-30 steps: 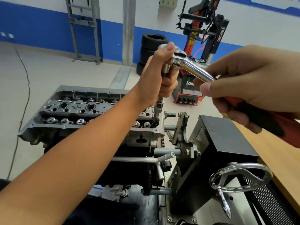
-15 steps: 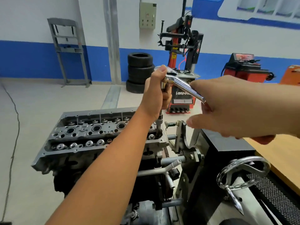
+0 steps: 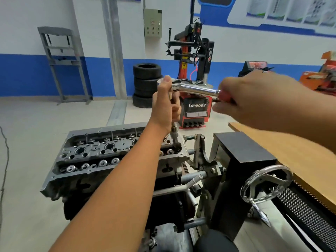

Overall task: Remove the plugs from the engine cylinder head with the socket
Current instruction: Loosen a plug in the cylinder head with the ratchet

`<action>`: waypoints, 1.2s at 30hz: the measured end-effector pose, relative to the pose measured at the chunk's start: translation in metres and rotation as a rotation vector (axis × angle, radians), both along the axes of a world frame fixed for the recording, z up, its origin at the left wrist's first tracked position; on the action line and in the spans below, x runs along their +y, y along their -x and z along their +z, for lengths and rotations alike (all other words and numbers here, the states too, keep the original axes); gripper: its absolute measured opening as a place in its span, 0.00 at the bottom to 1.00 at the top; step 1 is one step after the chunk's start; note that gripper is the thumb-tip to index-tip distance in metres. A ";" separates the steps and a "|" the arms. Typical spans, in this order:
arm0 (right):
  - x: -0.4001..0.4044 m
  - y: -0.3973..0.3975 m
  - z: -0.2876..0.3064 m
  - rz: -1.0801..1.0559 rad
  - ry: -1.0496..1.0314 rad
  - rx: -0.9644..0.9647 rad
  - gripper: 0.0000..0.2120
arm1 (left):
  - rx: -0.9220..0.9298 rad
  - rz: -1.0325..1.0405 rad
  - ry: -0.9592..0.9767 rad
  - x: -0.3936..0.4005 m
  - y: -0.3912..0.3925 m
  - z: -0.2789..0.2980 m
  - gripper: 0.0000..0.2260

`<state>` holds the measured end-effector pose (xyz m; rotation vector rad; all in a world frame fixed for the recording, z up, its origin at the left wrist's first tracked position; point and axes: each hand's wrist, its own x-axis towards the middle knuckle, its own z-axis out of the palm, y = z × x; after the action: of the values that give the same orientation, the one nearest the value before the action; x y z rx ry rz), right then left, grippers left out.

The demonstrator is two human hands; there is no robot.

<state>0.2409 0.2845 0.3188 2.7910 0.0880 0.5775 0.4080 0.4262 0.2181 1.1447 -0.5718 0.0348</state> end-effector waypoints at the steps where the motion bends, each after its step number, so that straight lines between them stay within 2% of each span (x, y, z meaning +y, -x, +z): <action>1: -0.008 -0.004 0.002 0.001 0.017 -0.023 0.18 | -0.002 -0.014 -0.012 -0.001 -0.001 0.000 0.27; 6: -0.036 -0.021 -0.008 -0.145 0.133 -0.164 0.27 | -0.014 -0.006 -0.084 -0.015 -0.002 0.006 0.27; 10: -0.054 -0.037 -0.012 -0.254 0.158 -0.212 0.27 | 0.008 0.042 -0.107 -0.025 -0.003 0.007 0.27; 20: -0.071 -0.044 -0.014 -0.121 0.058 -0.296 0.18 | -0.033 0.218 -0.021 -0.039 0.003 0.008 0.24; 26: -0.095 -0.069 -0.014 0.017 0.082 -0.308 0.21 | -0.046 0.279 -0.011 -0.041 0.009 0.009 0.24; 29: -0.113 -0.092 -0.018 0.125 0.010 -0.349 0.19 | -0.128 0.243 -0.026 -0.037 0.013 0.004 0.26; 31: -0.118 -0.113 -0.026 0.146 -0.104 -0.347 0.14 | -0.248 0.211 -0.060 -0.037 0.016 -0.006 0.19; 33: -0.110 -0.141 -0.034 0.121 -0.270 -0.345 0.09 | -0.333 0.300 -0.119 -0.042 0.016 -0.014 0.11; 36: -0.085 -0.186 -0.035 0.122 -0.448 -0.377 0.08 | -0.320 0.450 -0.102 -0.048 0.012 -0.019 0.11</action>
<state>0.4274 0.1995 0.2840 3.0459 0.0545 1.2827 0.3956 0.3784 0.1992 1.3604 -0.5914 0.5904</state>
